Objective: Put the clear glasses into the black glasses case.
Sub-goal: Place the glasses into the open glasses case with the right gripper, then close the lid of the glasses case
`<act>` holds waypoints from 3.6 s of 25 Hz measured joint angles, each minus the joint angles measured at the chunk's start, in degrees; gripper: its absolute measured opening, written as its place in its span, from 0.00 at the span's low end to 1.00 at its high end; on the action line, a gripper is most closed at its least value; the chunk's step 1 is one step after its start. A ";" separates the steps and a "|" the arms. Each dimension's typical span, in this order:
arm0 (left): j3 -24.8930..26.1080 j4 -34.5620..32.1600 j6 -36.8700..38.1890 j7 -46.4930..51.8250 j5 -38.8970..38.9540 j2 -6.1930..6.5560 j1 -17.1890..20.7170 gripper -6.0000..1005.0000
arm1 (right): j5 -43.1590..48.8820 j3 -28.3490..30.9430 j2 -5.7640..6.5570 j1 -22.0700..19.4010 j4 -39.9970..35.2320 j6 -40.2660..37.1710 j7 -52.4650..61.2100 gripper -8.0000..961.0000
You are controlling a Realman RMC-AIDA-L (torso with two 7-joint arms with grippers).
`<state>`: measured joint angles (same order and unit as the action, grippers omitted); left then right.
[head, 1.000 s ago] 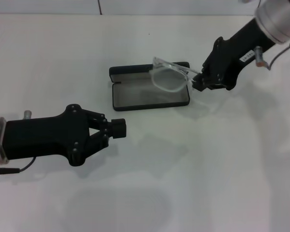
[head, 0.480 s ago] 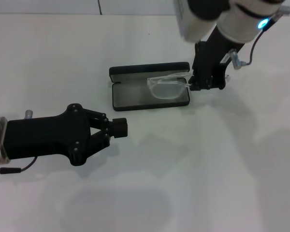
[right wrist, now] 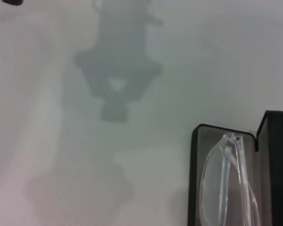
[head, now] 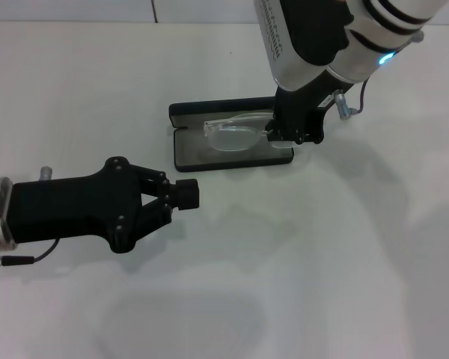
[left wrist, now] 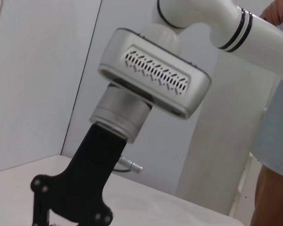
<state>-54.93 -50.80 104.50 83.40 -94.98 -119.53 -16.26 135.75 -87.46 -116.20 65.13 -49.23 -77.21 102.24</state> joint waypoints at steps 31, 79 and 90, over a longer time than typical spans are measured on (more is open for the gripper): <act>0.00 0.50 -0.09 0.00 0.19 0.01 -0.85 0.07 | -5.91 -8.13 0.00 1.45 8.89 12.58 -0.31 0.06; 5.64 0.70 -0.08 0.02 0.43 0.02 -1.53 0.10 | -9.30 -5.61 0.06 -13.99 -8.89 17.46 0.30 0.13; 10.30 3.28 -6.24 0.72 4.95 0.01 -5.60 0.10 | -38.08 14.38 0.50 -31.06 -11.29 6.50 -12.03 0.13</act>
<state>-44.62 -47.52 98.26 84.13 -90.02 -119.52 -21.86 97.66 -73.07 -115.69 34.07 -60.53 -70.72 90.21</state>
